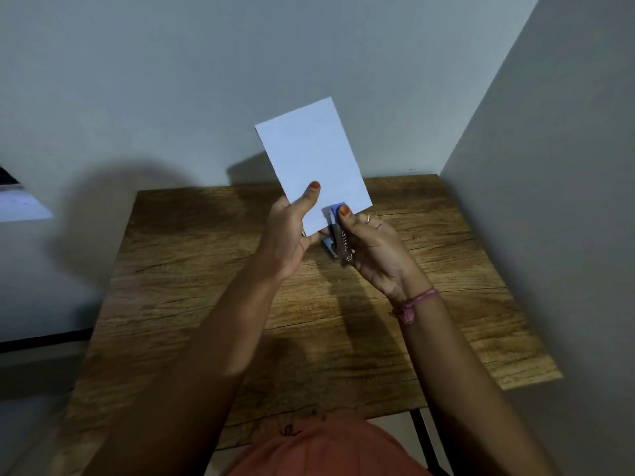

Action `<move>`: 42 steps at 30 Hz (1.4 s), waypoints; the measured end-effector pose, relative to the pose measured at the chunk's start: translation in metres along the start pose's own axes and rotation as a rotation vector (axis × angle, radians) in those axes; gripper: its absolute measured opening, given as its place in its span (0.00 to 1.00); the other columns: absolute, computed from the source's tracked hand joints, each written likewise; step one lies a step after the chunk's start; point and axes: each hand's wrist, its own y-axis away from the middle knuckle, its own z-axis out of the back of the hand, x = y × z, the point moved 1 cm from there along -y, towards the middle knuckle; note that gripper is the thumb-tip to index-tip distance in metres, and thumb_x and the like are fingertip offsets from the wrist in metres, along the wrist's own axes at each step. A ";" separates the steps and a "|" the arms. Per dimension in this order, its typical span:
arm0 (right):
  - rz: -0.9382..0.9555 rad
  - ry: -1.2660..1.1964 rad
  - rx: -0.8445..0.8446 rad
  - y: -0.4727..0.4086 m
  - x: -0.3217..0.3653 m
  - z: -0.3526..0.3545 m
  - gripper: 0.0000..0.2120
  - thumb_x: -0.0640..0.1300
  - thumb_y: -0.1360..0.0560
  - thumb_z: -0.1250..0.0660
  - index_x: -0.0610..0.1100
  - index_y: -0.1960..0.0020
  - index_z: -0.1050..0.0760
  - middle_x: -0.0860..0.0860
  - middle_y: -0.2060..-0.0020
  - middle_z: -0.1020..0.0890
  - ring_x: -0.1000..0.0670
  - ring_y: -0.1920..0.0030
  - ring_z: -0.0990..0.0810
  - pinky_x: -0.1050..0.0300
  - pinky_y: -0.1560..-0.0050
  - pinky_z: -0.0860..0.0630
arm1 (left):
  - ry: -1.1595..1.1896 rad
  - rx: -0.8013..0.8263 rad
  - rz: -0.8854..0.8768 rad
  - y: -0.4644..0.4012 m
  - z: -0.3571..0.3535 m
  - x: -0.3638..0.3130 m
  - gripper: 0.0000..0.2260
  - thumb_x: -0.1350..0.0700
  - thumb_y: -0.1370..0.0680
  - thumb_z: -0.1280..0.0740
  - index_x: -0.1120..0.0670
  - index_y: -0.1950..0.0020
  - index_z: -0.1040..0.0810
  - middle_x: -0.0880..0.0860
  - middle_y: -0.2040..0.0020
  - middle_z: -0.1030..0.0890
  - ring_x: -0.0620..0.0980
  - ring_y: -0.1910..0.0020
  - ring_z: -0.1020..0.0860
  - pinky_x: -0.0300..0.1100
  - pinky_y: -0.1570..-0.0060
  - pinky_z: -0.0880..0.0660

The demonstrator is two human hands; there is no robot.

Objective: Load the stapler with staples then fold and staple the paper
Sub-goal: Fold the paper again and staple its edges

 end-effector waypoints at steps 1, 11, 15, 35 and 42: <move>-0.015 -0.017 -0.005 0.000 0.001 0.003 0.12 0.50 0.32 0.29 0.42 0.58 0.27 0.45 0.64 0.17 0.48 0.63 0.23 0.55 0.64 0.29 | -0.015 -0.014 -0.005 0.000 0.001 -0.002 0.09 0.57 0.19 0.38 0.54 0.41 0.24 0.54 0.45 0.16 0.54 0.46 0.18 0.52 0.49 0.20; -0.035 -0.145 -0.002 -0.001 0.008 0.018 0.08 0.47 0.31 0.28 0.44 0.56 0.16 0.47 0.63 0.15 0.52 0.64 0.17 0.58 0.66 0.20 | -0.166 -0.025 -0.054 0.001 0.004 -0.011 0.04 0.57 0.21 0.35 0.52 0.48 0.21 0.46 0.52 0.14 0.47 0.51 0.16 0.45 0.53 0.20; -0.045 -0.198 -0.031 0.000 0.005 0.017 0.08 0.46 0.31 0.29 0.43 0.55 0.17 0.46 0.61 0.16 0.52 0.61 0.17 0.58 0.66 0.20 | -0.101 0.057 -0.077 0.001 0.008 -0.009 0.10 0.52 0.24 0.31 0.53 0.45 0.21 0.50 0.46 0.16 0.50 0.45 0.18 0.45 0.49 0.22; 0.042 -0.160 -0.085 0.007 0.005 -0.003 0.08 0.41 0.25 0.35 0.46 0.59 0.18 0.47 0.63 0.24 0.49 0.62 0.28 0.55 0.64 0.38 | 0.100 -0.196 -0.171 0.014 -0.037 0.052 0.17 0.54 0.34 0.23 0.59 0.49 0.18 0.50 0.58 0.15 0.47 0.57 0.17 0.38 0.63 0.23; 0.025 -0.161 -0.151 0.001 0.003 -0.010 0.10 0.41 0.24 0.35 0.47 0.62 0.18 0.51 0.69 0.18 0.53 0.68 0.20 0.62 0.72 0.32 | 0.198 -0.238 -0.128 0.013 -0.038 0.048 0.16 0.57 0.34 0.23 0.60 0.48 0.18 0.53 0.54 0.15 0.49 0.53 0.17 0.40 0.57 0.22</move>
